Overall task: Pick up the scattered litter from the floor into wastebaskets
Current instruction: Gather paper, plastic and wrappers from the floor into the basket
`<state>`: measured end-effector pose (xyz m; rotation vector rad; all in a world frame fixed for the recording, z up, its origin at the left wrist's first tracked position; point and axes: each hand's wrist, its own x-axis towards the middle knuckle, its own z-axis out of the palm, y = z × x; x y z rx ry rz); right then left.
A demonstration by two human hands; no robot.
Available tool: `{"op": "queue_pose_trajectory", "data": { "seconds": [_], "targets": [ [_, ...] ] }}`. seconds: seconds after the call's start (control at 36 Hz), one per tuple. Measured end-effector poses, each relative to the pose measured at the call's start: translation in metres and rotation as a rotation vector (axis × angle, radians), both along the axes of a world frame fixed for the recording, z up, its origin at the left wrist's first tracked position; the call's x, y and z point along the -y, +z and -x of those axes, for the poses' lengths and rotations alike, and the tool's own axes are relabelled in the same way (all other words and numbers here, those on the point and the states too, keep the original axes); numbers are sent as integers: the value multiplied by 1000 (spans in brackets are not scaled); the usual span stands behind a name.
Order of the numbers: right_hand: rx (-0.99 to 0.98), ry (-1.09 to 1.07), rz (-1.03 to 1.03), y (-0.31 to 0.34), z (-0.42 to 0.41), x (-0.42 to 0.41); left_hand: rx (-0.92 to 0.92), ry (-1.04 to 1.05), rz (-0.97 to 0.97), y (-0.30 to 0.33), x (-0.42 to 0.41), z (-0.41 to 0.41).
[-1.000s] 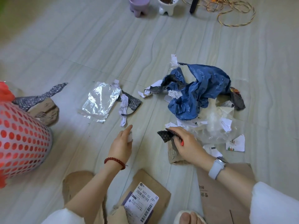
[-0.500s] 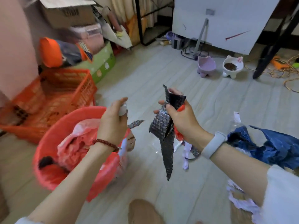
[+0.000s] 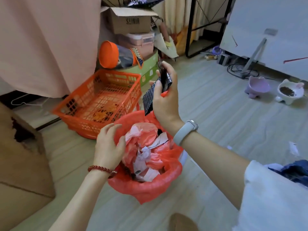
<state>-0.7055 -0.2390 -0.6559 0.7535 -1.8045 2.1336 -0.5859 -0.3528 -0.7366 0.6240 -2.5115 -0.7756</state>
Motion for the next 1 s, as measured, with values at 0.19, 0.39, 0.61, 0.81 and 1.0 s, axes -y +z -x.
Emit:
{"op": "queue_pose_trajectory", "data": {
  "seconds": [0.19,0.39,0.61,0.81,1.0],
  "targets": [
    [-366,334,-1500,-109,-23,-4,68,140,-220,-28,11,-19],
    [92,752,-1576,-135,-19,-14,71,165,-268,-43,12,-25],
    [-43,649,-1455,-121,-21,-16,109,252,-151,-38,5,-20],
    [-72,502,-939,-64,2,-58,-17,215,54,-14,-30,2],
    [194,113,-756,-70,51,-149,-154,-91,130,-1,-118,58]
  ]
}}
